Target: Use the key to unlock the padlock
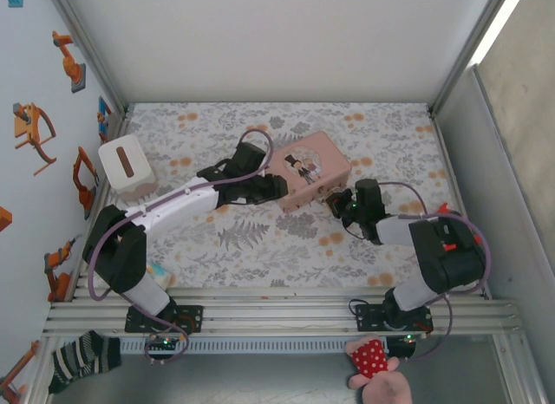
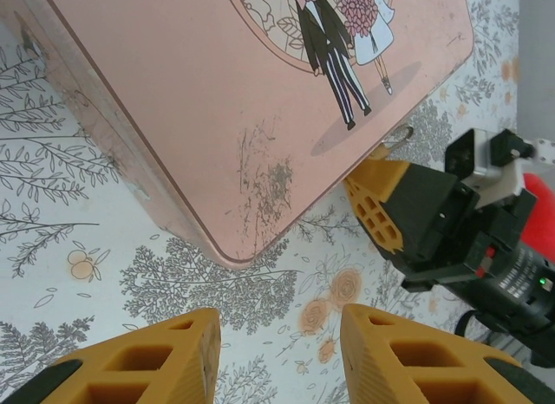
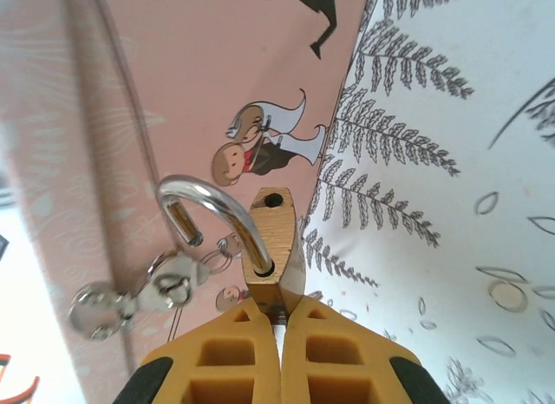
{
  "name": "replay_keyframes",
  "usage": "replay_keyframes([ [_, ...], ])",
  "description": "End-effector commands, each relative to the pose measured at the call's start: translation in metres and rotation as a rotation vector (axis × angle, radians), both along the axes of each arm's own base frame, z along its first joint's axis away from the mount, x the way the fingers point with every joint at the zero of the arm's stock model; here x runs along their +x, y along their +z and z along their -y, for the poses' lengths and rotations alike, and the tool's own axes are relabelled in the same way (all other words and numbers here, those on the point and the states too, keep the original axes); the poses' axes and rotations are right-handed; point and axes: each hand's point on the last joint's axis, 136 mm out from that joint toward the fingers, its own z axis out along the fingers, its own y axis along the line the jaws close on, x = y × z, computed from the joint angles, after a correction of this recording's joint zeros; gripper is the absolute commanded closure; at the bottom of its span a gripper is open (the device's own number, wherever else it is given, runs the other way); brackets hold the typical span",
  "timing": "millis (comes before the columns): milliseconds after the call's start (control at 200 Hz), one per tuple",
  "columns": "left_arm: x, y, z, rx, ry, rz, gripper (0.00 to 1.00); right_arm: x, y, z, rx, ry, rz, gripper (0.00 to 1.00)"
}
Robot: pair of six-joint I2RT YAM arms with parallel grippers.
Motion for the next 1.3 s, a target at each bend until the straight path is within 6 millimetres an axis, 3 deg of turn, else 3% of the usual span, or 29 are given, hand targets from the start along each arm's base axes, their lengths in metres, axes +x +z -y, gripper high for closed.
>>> replay_keyframes([
  [0, 0.002, 0.008, -0.009, 0.021, 0.009, 0.037, 0.59, -0.019, 0.004, 0.014, -0.125, 0.041, -0.01, 1.0],
  [195, -0.001, 0.017, -0.036, 0.07, 0.041, 0.098, 0.59, -0.062, 0.007, 0.02, -0.225, 0.19, -0.055, 1.0],
  [501, -0.025, 0.028, -0.091, 0.112, 0.088, 0.209, 0.57, -0.114, 0.008, -0.027, -0.206, 0.599, -0.063, 1.0],
  [887, -0.046, 0.022, -0.152, 0.191, 0.186, 0.282, 0.57, -0.127, -0.021, -0.032, -0.257, 0.676, -0.139, 1.0],
  [972, -0.048, 0.019, -0.162, 0.202, 0.2, 0.297, 0.55, -0.123, -0.016, -0.03, -0.296, 0.685, -0.113, 0.72],
  [1042, -0.048, 0.019, -0.171, 0.229, 0.214, 0.321, 0.47, -0.115, -0.003, -0.022, -0.369, 0.673, -0.064, 0.62],
  [1107, -0.046, 0.023, -0.183, 0.262, 0.241, 0.356, 0.33, -0.106, 0.018, -0.014, -0.443, 0.655, 0.016, 0.56],
  [1137, -0.044, 0.024, -0.189, 0.278, 0.255, 0.376, 0.26, -0.101, 0.029, -0.01, -0.476, 0.641, 0.05, 0.41],
  [1192, -0.041, 0.028, -0.197, 0.295, 0.273, 0.424, 0.11, -0.092, 0.05, -0.002, -0.53, 0.611, 0.123, 0.35],
  [1242, -0.037, 0.031, -0.206, 0.312, 0.296, 0.459, 0.05, -0.083, 0.069, 0.004, -0.561, 0.578, 0.187, 0.08],
  [1277, -0.034, 0.035, -0.211, 0.326, 0.307, 0.49, 0.0, -0.077, 0.082, 0.009, -0.579, 0.553, 0.225, 0.06],
  [1297, -0.032, 0.036, -0.214, 0.338, 0.316, 0.508, 0.03, -0.073, 0.088, 0.011, -0.591, 0.541, 0.249, 0.06],
])
